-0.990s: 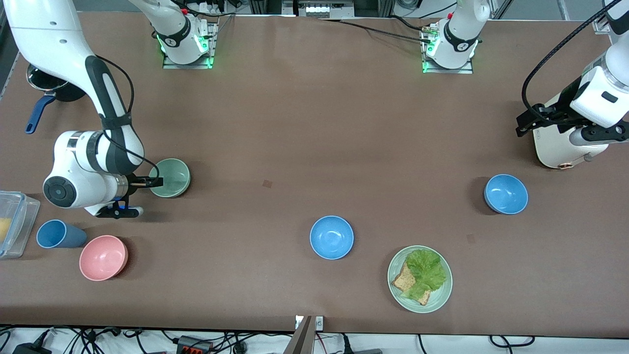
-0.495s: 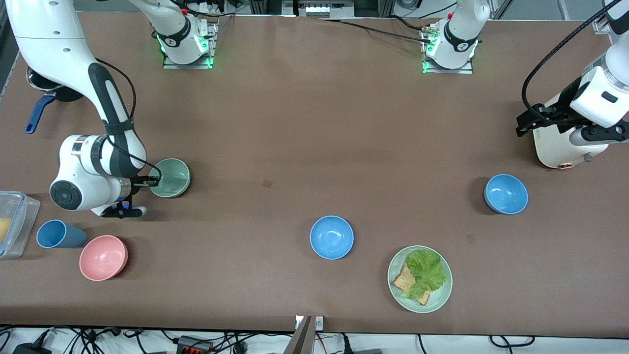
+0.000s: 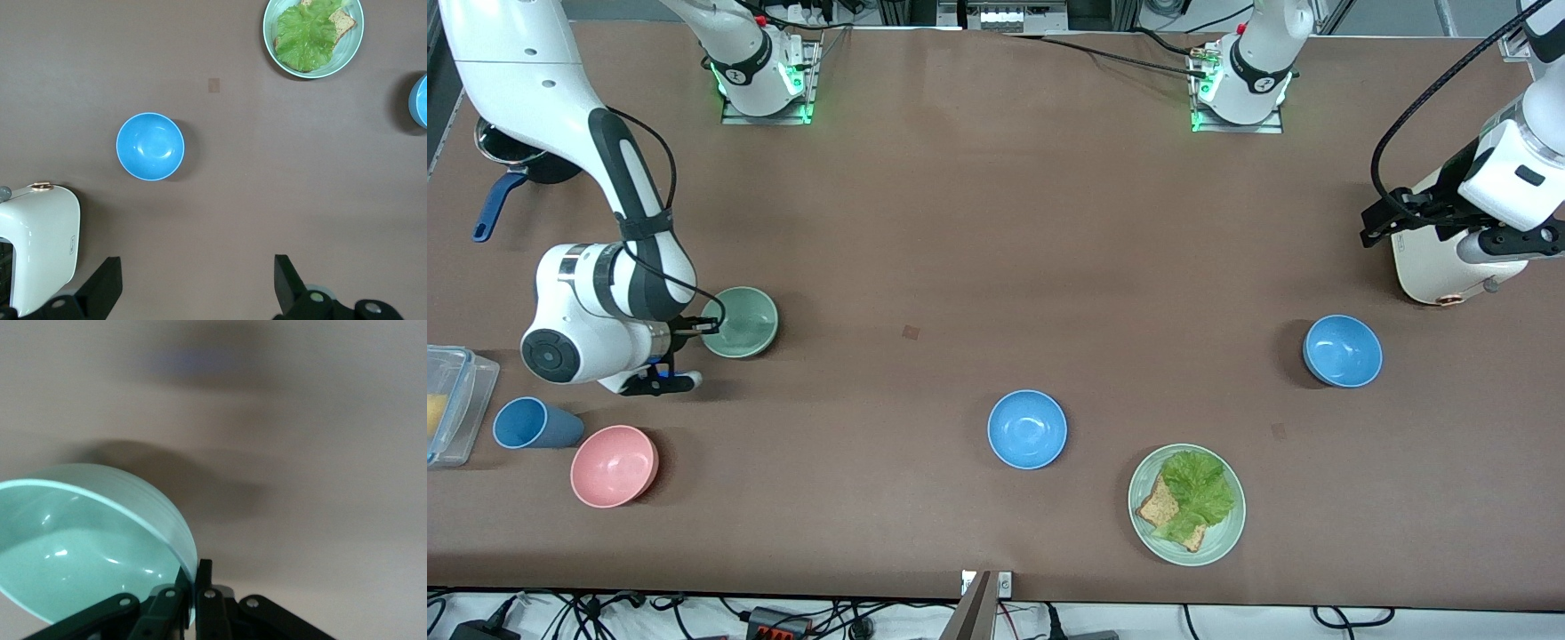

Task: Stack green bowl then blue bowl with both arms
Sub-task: 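Carry the green bowl to mid-table while the left gripper reaches the blue bowl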

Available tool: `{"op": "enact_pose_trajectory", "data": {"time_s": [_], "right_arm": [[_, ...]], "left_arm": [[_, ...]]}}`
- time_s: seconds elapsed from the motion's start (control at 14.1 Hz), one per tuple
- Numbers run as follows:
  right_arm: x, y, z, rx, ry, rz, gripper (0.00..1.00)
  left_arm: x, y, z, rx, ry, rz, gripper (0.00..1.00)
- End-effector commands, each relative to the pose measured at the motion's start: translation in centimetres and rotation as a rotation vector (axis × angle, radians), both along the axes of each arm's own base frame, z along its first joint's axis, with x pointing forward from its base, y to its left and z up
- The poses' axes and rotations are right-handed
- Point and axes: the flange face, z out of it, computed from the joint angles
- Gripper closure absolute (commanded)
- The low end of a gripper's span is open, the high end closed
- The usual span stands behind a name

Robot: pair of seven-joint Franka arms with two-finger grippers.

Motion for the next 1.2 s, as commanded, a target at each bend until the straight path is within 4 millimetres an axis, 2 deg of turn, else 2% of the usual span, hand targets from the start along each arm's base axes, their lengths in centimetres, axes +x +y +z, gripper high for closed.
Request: {"op": "enact_pose_trajectory", "data": {"time_s": [0.0,0.07,0.21,0.42,0.57,0.78,0.85,0.92,0.99,1.06,1.13], "right_arm": [[1.3,8.1,6.4,0.050,0.002,0.100,1.00],[1.3,10.4,7.3,0.060,-0.007,0.123,1.00],[0.1,16.3,7.3,0.106,0.001,0.143,1.00],[-2.7,25.1,6.6,0.093,0.008,0.107,1.00],[-4.0,29.4,4.8,0.082,-0.017,0.092,1.00],[-6.9,36.9,2.0,0.064,-0.089,0.057,1.00],[-7.5,38.6,1.3,0.074,-0.117,0.048,1.00],[-8.1,40.2,0.4,0.083,-0.145,0.036,1.00],[-8.7,41.4,-0.5,0.085,-0.158,0.023,1.00],[-9.2,42.1,-1.1,0.081,-0.159,0.008,1.00],[-9.8,42.8,-1.6,0.072,-0.154,0.000,1.00]], "left_arm": [[0.2,0.1,0.6,-0.012,0.008,0.010,0.00],[0.2,0.1,0.6,-0.012,0.008,0.012,0.00],[0.2,0.1,0.6,-0.012,0.006,0.012,0.00],[0.3,0.2,0.6,-0.012,0.006,0.013,0.00],[0.7,0.3,-0.4,-0.012,0.021,0.009,0.00],[2.4,1.3,-4.1,-0.004,0.085,0.021,0.00],[3.2,1.7,-6.2,-0.004,0.120,0.025,0.00],[3.7,3.0,-7.8,-0.010,0.144,0.042,0.00],[4.3,5.1,-9.6,-0.016,0.172,0.074,0.00],[5.1,6.5,-11.0,-0.025,0.188,0.079,0.00],[6.7,7.2,-12.4,-0.032,0.192,0.066,0.00]]}}
